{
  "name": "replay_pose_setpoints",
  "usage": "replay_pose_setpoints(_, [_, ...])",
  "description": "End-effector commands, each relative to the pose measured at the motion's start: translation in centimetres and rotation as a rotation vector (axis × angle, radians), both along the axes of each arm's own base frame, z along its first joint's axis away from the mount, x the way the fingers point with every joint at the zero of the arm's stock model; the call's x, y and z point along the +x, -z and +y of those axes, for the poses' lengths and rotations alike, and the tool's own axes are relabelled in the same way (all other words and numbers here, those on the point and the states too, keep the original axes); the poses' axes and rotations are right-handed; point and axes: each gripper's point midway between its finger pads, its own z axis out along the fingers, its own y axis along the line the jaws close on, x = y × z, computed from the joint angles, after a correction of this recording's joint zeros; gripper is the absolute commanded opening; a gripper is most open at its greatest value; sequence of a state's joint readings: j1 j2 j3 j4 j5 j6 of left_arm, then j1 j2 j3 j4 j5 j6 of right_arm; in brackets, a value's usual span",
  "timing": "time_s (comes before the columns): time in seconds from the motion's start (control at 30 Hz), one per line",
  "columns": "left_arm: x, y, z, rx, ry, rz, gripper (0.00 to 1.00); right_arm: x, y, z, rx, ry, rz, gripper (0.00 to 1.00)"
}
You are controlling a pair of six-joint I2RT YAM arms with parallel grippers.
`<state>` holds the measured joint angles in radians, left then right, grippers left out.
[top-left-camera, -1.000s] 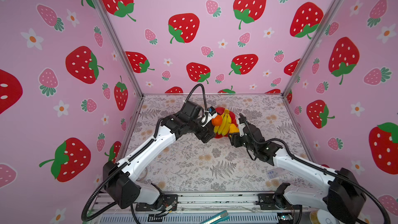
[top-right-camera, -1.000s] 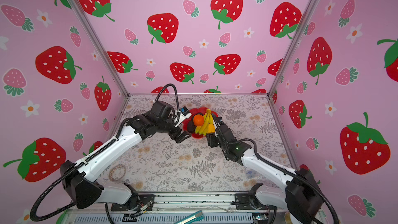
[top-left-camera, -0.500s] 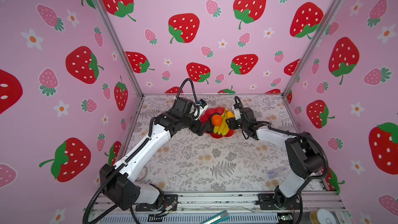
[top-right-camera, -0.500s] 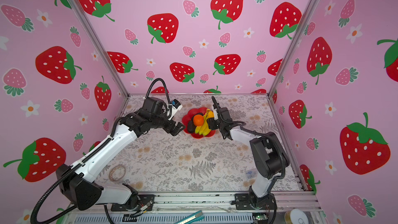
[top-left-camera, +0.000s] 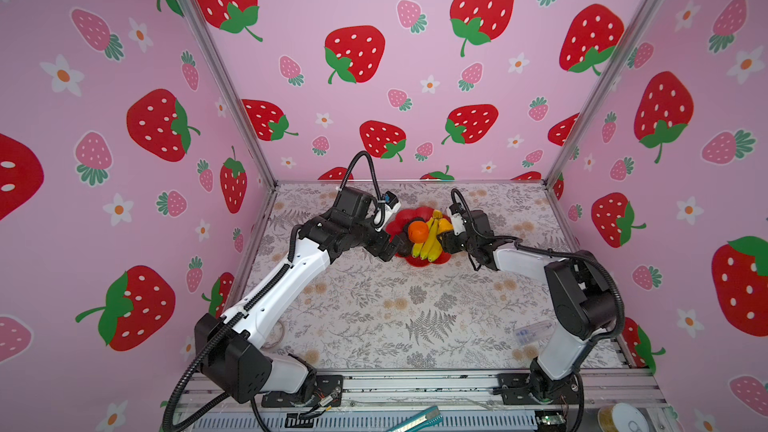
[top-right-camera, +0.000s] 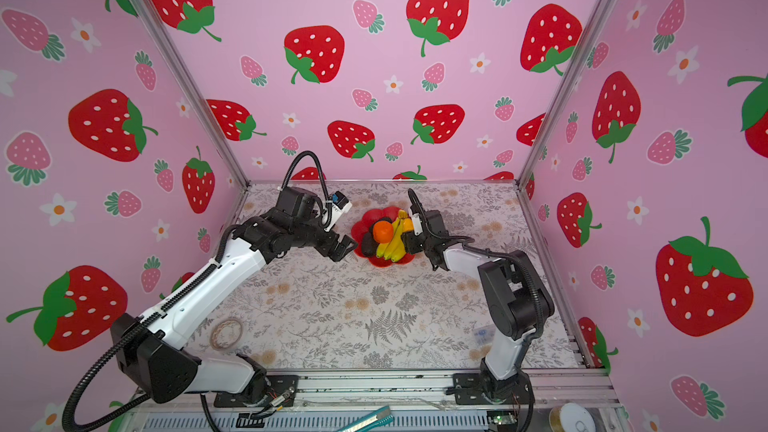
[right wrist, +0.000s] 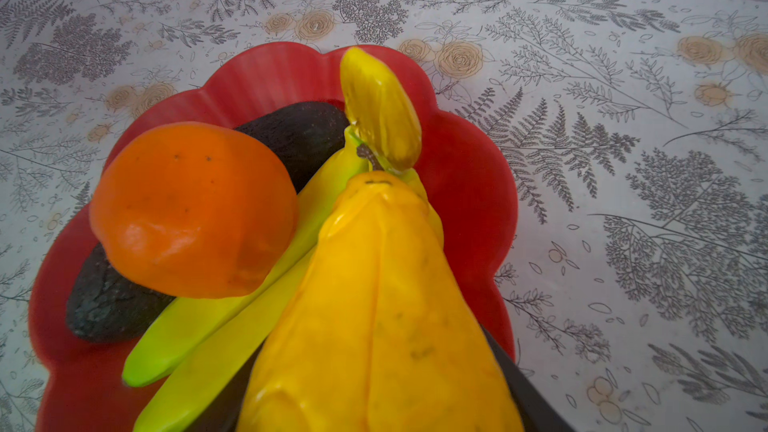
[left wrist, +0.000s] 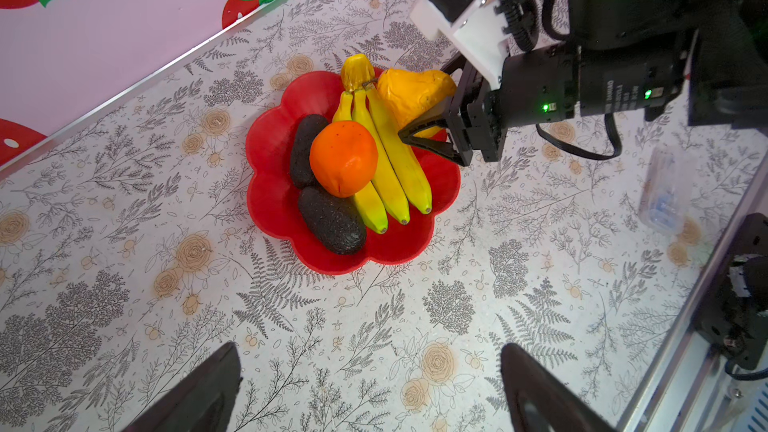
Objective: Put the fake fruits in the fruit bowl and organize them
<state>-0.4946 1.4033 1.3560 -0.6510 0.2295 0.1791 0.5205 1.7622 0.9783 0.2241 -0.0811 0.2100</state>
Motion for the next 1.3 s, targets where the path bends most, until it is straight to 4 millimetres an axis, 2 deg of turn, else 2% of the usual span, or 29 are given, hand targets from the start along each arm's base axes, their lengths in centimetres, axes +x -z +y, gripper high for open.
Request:
replay_pose_setpoints(0.0, [0.0,0.1,-0.3,-0.014,0.017,0.015,0.99,-0.2,1.2,-0.2,-0.016,-0.02,0.005,0.64])
replay_pose_setpoints(0.13, [-0.1,0.1,-0.4,-0.017,0.02,0.017,0.99,-0.4,1.1,-0.2,-0.018,-0.022,0.001,0.66])
replay_pose_setpoints(0.27, [-0.1,0.1,-0.4,-0.019,0.022,0.017,0.99,-0.4,1.2,-0.6,-0.031,-0.011,-0.003,0.75])
replay_pose_setpoints(0.53, [0.0,0.2,-0.4,-0.016,0.022,0.021,0.99,-0.1,0.3,-0.6,-0.033,-0.011,-0.027,0.81])
replay_pose_setpoints(0.73, [-0.1,0.1,-0.4,-0.015,0.021,0.019,0.99,-0.1,-2.7,-1.1,-0.024,0.007,-0.083,0.94])
replay_pose_setpoints(0.87, [-0.1,-0.2,-0.2,-0.017,0.018,0.009,0.99,-0.6,-5.6,-2.9,-0.015,0.069,-0.145,0.99])
replay_pose_setpoints(1.0, [0.2,-1.1,0.3,-0.04,-0.019,-0.023,0.99,-1.6,-8.3,-5.5,0.153,0.132,-0.154,0.99])
replay_pose_setpoints(1.1, [2.3,-1.5,2.3,-0.076,-0.161,-0.042,0.99,-2.2,-9.4,-8.8,0.248,0.238,-0.176,0.99])
replay_pose_setpoints(1.2, [5.7,-0.9,6.9,-0.079,-0.42,-0.05,0.99,-2.6,-8.7,-15.1,0.243,0.509,-0.211,0.99])
replay_pose_setpoints(1.27, [7.2,-0.1,10.9,-0.044,-0.6,-0.055,0.99,-3.3,-8.7,-19.6,0.307,0.668,-0.261,1.0])
